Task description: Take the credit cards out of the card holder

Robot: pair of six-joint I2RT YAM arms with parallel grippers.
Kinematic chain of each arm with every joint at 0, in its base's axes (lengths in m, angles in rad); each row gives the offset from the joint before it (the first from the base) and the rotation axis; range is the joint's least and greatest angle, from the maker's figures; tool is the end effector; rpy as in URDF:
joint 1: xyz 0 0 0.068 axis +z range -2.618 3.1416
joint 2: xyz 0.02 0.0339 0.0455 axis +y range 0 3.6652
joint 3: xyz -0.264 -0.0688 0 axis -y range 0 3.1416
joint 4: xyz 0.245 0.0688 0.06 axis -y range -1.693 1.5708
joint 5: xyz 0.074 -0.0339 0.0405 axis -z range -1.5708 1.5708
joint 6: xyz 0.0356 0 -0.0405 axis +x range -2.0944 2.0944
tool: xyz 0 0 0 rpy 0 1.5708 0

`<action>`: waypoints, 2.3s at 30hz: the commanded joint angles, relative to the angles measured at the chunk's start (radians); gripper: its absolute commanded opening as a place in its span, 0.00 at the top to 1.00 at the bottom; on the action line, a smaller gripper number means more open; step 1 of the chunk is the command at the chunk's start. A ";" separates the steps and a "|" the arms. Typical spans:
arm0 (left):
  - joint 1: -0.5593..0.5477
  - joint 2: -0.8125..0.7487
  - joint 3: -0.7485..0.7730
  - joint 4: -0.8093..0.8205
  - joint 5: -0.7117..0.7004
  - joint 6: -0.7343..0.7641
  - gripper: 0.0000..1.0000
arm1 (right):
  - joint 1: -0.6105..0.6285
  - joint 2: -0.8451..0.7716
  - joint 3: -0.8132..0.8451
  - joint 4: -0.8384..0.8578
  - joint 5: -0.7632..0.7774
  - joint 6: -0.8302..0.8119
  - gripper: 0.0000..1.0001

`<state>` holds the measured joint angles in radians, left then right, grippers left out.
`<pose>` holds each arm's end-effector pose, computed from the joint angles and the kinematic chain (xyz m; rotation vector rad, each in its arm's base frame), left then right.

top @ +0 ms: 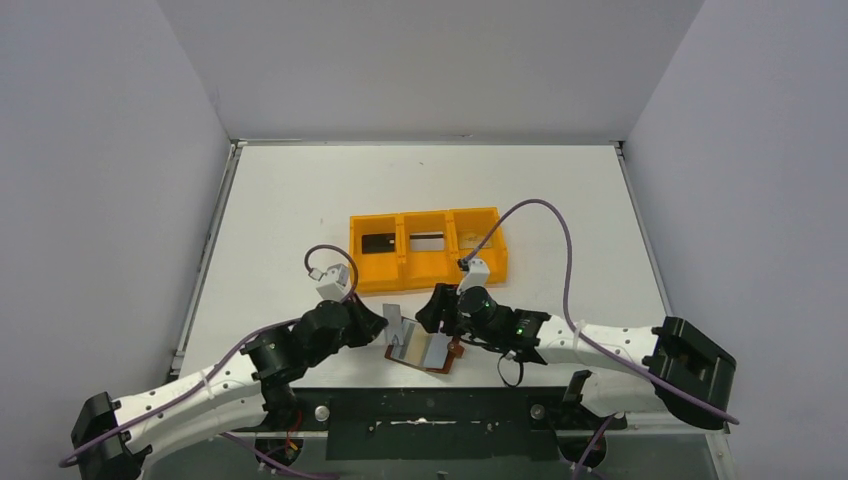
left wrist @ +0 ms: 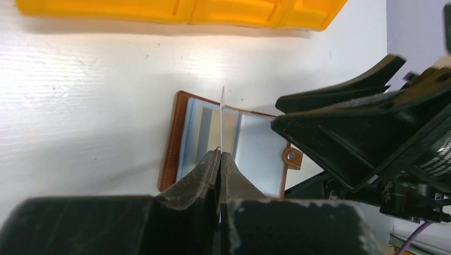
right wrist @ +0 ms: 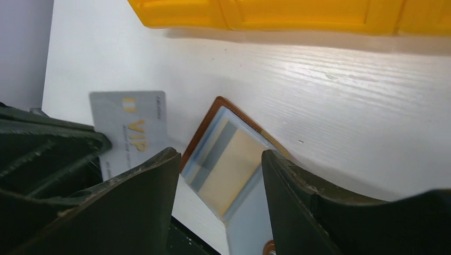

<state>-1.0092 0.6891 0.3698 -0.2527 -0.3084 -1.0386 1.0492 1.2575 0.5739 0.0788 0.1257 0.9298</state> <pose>0.0935 -0.1283 0.2030 -0.2223 2.2318 -0.8607 0.1316 0.2201 0.1943 -0.0627 2.3454 0.9468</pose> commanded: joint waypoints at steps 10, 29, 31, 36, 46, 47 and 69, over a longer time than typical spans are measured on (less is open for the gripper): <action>0.356 -0.031 -0.044 0.340 0.535 0.133 1.00 | -0.149 -0.108 -0.171 0.359 -0.311 -0.006 0.33; 0.488 -0.078 -0.217 0.736 0.869 -0.040 1.00 | -0.187 0.002 -0.159 0.683 -0.593 0.037 0.43; 0.489 -0.092 -0.222 0.736 0.858 -0.044 1.00 | -0.187 0.005 -0.163 0.715 -0.616 0.047 0.48; 0.489 -0.115 -0.223 0.724 0.841 -0.043 1.00 | -0.187 -0.012 -0.184 0.749 -0.625 0.064 0.59; 0.489 -0.130 -0.228 0.716 0.820 -0.044 1.00 | -0.188 -0.007 -0.208 0.832 -0.669 0.105 0.81; 0.489 -0.134 -0.227 0.711 0.816 -0.043 1.00 | -0.187 -0.012 -0.211 0.830 -0.667 0.104 0.83; 0.489 -0.271 -0.065 0.088 0.514 0.154 0.32 | -0.189 -0.254 -0.021 0.067 -0.255 -0.218 1.00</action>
<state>-0.5262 0.4473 0.2214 0.0113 0.3164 -0.9619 0.8642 1.0756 0.4370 0.3916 -0.3511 0.8673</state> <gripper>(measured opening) 0.680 0.031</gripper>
